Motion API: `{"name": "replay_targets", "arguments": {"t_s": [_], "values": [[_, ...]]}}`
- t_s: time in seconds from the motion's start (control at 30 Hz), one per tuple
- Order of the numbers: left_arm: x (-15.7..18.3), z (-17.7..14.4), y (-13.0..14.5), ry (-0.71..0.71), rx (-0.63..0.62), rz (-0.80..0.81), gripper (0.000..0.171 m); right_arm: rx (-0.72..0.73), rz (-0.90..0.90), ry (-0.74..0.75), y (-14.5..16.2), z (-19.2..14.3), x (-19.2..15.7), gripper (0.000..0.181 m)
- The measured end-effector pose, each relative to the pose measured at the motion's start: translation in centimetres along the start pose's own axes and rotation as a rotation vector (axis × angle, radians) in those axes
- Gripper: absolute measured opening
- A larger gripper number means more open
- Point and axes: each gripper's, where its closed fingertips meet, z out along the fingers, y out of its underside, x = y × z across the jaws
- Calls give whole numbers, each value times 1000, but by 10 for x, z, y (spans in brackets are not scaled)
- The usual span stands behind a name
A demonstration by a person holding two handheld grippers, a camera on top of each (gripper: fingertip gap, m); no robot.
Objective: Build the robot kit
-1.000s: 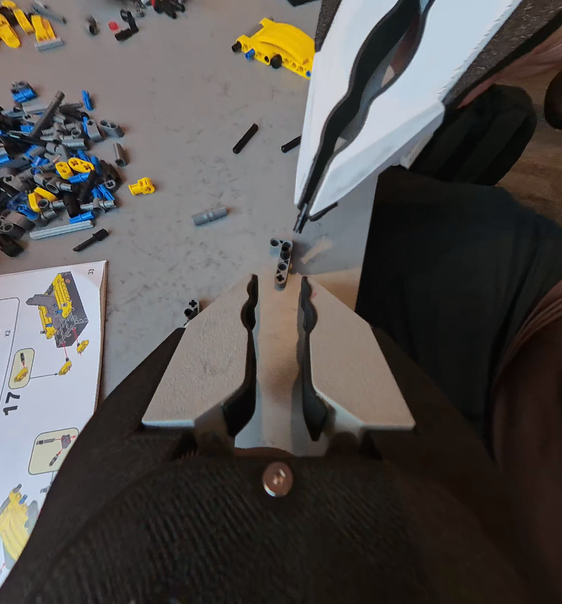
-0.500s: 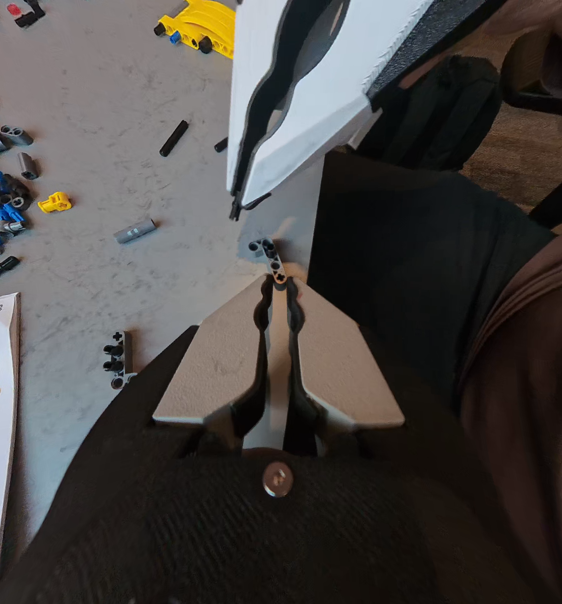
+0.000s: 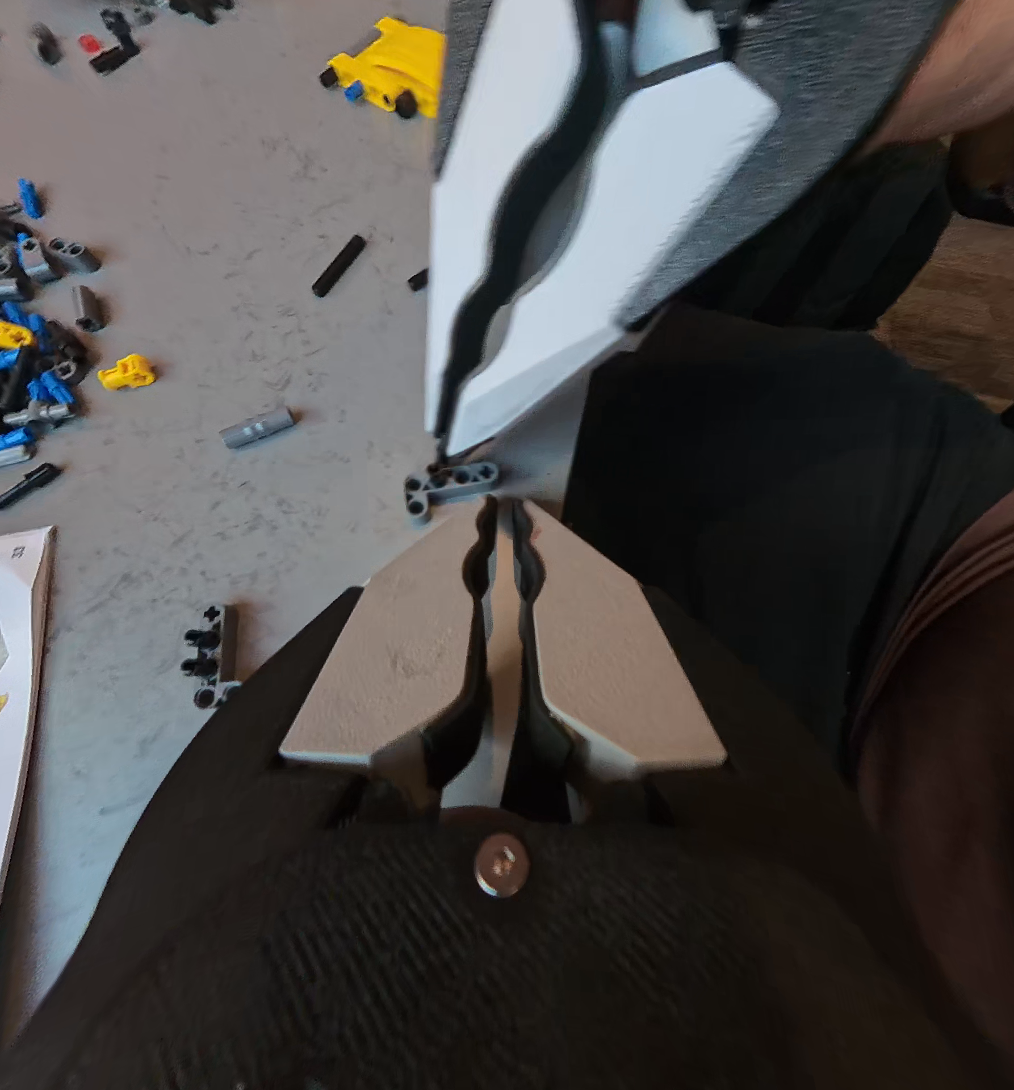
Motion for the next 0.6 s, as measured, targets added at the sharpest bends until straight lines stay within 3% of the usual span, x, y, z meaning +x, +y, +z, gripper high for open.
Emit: {"name": "replay_targets", "arguments": {"t_s": [0.1, 0.37, 0.47, 0.6], "values": [[5, 2, -2, 0, 6, 47, 2, 12, 7, -9, -5, 5, 4, 3], [-17, -16, 4, 32, 3, -10, 30, 38, 49, -63, -3, -15, -2, 3], [-26, -16, 6, 38, -10, -46, 30, 28, 40, -64, -5, -11, -5, 3], [-35, -10, 5, -24, -47, 29, 24, 3, 33, -79, -7, -6, -9, 3]]}}
